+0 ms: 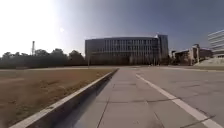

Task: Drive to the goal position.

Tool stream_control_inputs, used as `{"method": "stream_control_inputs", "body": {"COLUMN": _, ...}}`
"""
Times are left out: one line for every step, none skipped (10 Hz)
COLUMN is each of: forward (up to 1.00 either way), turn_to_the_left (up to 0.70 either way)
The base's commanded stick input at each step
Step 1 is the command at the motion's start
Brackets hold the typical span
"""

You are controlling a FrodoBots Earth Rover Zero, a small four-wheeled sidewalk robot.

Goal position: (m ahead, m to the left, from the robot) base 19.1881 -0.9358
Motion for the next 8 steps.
{"method": "stream_control_inputs", "body": {"forward": 0.05, "turn_to_the_left": 0.00}}
{"method": "stream_control_inputs", "body": {"forward": 0.04, "turn_to_the_left": 0.00}}
{"method": "stream_control_inputs", "body": {"forward": 0.05, "turn_to_the_left": 0.00}}
{"method": "stream_control_inputs", "body": {"forward": 0.04, "turn_to_the_left": 0.00}}
{"method": "stream_control_inputs", "body": {"forward": 0.05, "turn_to_the_left": 0.00}}
{"method": "stream_control_inputs", "body": {"forward": 0.05, "turn_to_the_left": 0.00}}
{"method": "stream_control_inputs", "body": {"forward": 0.05, "turn_to_the_left": 0.00}}
{"method": "stream_control_inputs", "body": {"forward": 0.05, "turn_to_the_left": 0.00}}
